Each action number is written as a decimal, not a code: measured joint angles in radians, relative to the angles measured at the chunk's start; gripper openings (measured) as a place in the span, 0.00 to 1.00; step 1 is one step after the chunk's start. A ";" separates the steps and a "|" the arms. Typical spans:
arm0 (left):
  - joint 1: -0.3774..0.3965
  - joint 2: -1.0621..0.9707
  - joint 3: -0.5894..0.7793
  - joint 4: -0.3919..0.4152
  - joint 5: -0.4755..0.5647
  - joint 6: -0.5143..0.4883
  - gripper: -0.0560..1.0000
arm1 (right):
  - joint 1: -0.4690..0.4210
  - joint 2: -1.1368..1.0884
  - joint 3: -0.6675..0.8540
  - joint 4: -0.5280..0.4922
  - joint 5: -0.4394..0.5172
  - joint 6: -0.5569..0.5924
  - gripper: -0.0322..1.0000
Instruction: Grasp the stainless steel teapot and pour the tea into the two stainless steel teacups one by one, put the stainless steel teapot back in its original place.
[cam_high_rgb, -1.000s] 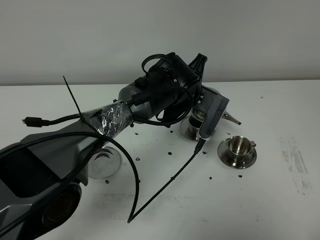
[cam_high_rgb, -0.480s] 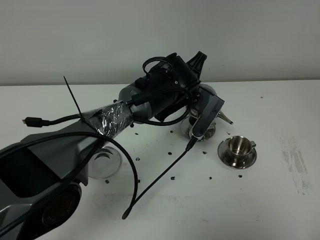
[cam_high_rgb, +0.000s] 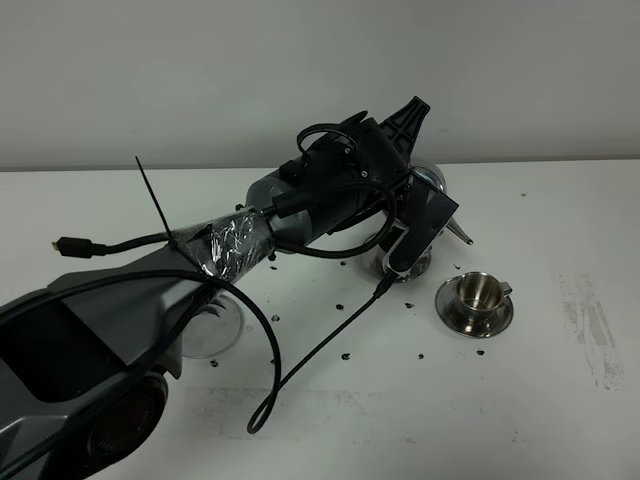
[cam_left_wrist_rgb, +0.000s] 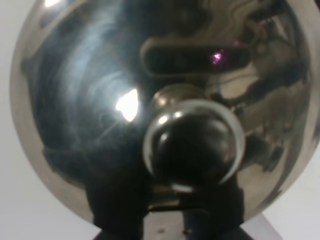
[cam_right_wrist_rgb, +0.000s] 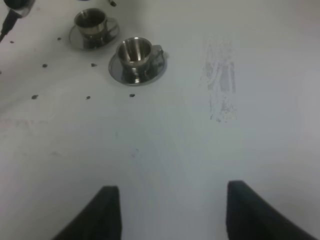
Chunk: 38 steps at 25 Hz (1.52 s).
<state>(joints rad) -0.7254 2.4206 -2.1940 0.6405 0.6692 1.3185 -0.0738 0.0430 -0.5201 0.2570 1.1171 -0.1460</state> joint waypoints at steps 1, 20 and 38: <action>0.000 0.000 0.000 0.008 -0.002 0.000 0.22 | 0.000 0.000 0.000 0.000 0.000 0.000 0.48; -0.020 0.000 0.023 0.090 -0.047 0.000 0.22 | 0.000 0.000 0.000 0.000 0.000 0.000 0.48; -0.037 0.022 0.023 0.140 -0.053 0.000 0.22 | 0.000 0.000 0.000 0.000 0.000 0.000 0.48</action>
<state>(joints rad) -0.7622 2.4423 -2.1709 0.7801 0.6162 1.3189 -0.0738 0.0430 -0.5201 0.2570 1.1171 -0.1460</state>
